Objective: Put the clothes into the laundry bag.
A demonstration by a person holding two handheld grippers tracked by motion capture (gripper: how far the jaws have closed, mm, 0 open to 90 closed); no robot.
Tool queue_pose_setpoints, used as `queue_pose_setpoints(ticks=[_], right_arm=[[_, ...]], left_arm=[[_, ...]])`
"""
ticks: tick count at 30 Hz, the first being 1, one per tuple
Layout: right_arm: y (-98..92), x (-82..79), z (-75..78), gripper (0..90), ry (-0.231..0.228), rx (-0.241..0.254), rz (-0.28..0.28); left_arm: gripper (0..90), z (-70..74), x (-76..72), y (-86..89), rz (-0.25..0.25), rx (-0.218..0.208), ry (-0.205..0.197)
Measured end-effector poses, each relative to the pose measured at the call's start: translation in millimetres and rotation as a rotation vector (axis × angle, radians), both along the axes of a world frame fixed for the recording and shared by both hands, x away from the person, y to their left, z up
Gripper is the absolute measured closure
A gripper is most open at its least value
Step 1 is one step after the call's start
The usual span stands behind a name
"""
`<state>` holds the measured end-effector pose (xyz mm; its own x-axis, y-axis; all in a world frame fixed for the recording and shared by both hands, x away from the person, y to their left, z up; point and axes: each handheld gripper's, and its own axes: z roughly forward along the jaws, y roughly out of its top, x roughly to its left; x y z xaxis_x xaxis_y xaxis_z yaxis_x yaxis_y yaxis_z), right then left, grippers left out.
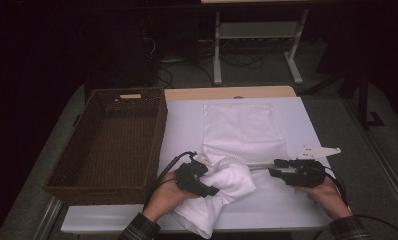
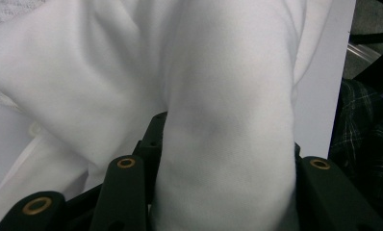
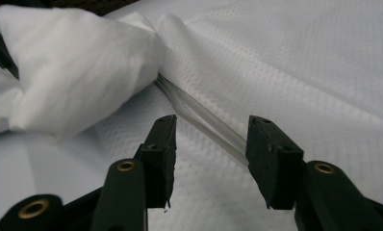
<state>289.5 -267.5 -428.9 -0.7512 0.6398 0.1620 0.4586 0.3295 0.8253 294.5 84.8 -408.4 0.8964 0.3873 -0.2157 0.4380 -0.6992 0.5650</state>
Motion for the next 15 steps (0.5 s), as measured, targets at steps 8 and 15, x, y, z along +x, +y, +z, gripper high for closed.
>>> queue_pose_setpoints(ticks=[8,15], right_arm=[[20.0,18.2,0.6,61.2,0.009,0.004,0.073],[36.1,35.7,-3.9,58.9,0.008,-0.01,0.125]], left_arm=[[54.5,-3.4,-0.9,-1.6,-0.004,0.002,-0.006],[54.5,-5.2,-0.8,-0.7,-0.006,-0.005,-0.007]])
